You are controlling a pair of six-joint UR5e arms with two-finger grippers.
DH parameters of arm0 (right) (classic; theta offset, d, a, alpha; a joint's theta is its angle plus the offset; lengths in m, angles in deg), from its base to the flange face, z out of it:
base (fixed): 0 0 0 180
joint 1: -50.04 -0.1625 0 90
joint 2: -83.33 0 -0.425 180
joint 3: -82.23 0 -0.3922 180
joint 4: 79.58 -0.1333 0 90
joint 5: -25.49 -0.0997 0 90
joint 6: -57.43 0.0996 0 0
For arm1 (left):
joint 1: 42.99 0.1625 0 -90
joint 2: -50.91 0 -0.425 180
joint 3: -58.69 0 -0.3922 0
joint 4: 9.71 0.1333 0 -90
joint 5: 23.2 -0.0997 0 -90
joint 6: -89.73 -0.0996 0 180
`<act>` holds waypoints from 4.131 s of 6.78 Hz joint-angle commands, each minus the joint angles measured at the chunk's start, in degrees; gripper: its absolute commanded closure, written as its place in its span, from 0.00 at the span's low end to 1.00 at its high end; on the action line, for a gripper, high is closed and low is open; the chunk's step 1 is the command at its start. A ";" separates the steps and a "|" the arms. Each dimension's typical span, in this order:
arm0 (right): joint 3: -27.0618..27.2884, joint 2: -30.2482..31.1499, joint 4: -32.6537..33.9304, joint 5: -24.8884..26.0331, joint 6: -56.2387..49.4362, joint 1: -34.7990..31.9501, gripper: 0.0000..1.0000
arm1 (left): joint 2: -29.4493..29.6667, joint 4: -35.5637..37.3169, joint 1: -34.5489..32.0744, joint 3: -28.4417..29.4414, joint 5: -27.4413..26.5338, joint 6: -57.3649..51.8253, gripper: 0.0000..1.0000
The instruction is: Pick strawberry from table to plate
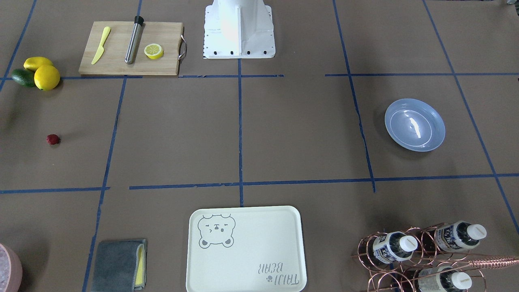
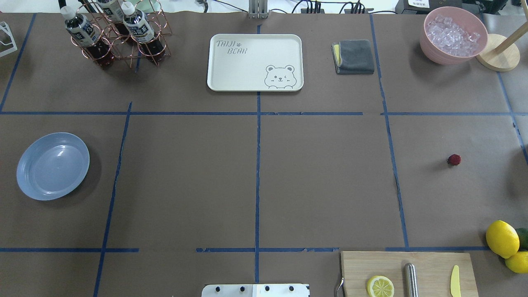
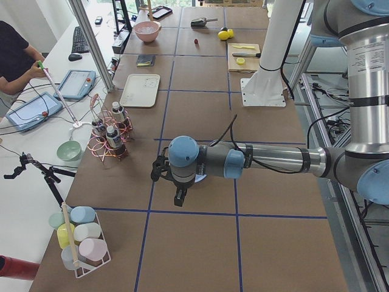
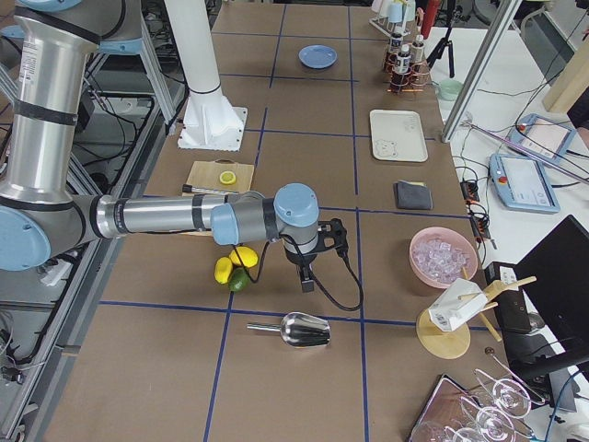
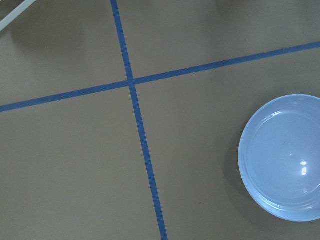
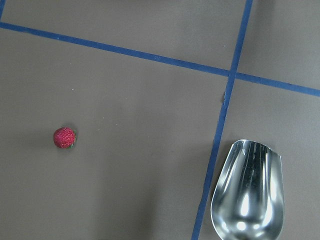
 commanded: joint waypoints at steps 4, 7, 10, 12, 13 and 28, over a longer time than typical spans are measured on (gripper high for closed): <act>-1.47 0.13 0.09 -3.73 0.35 0.18 0.00 | 3.94 -29.69 16.51 14.44 2.43 12.15 0.00; -1.56 0.13 0.09 -3.65 0.17 0.44 0.00 | 7.28 -37.08 28.18 17.30 -7.98 35.46 0.09; -1.56 0.13 0.09 -3.48 0.26 0.97 0.00 | 7.21 -36.64 28.92 18.96 -8.38 35.87 0.26; -1.56 0.13 0.00 -3.39 0.26 1.32 0.00 | 7.29 -36.64 29.01 19.41 -8.38 35.96 0.32; -1.56 0.13 0.00 -3.39 0.26 1.58 0.00 | 7.29 -36.64 29.01 19.50 -8.29 35.96 0.41; -1.21 0.31 -5.51 -3.82 0.52 1.76 0.00 | 40.16 -36.02 60.12 14.23 -22.42 95.19 1.00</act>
